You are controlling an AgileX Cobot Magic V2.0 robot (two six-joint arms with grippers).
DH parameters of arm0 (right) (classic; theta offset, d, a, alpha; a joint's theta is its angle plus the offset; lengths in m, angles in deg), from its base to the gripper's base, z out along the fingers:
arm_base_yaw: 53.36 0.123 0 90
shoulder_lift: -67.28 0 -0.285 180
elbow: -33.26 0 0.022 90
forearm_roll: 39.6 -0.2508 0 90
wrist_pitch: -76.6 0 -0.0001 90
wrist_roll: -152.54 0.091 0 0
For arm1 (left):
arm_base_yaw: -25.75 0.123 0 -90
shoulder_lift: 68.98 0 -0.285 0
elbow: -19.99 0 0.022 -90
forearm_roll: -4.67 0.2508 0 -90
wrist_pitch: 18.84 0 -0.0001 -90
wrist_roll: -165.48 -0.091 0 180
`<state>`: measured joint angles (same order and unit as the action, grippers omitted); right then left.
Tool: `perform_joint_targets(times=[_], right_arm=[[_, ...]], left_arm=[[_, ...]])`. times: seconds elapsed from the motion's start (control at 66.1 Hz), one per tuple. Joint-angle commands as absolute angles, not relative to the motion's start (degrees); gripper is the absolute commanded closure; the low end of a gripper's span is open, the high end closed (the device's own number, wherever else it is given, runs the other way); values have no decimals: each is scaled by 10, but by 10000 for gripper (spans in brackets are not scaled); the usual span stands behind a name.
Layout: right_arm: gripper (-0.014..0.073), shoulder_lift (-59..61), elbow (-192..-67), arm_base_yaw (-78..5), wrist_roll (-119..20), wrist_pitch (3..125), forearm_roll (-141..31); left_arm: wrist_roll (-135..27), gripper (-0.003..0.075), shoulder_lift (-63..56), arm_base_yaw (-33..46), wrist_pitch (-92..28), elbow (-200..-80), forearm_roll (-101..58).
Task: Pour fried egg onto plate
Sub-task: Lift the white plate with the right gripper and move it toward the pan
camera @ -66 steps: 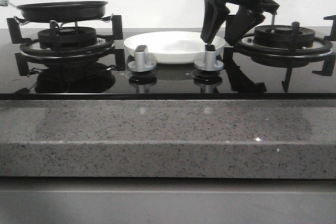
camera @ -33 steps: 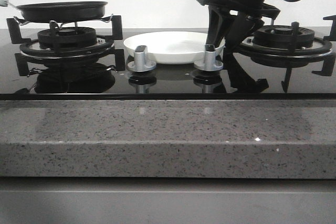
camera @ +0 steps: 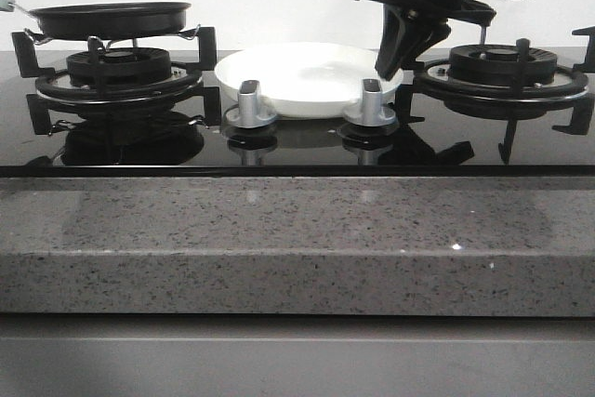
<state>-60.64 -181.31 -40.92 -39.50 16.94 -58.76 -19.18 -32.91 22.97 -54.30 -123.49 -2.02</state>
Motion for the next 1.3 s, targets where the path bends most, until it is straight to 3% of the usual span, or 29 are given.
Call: perform_joint_targets(times=[0.0, 0.545, 0.938, 1.286], right_arm=[[659, -574, -1827, -411, -412, 167, -591], [662, -486, -1827, -411, -409, 259, -615], [662, -413, -1819, -409, -409, 95, -684], [662, -300, -1575, -387, -391, 219, -696]], left_arm=[[-187, 409, -322, 233, -497, -1250, -26], [-187, 409, -322, 233, -497, -1250, -26], [-187, 409, -322, 233, -497, -1250, -26], [-187, 409, -322, 233, -497, -1250, -26]])
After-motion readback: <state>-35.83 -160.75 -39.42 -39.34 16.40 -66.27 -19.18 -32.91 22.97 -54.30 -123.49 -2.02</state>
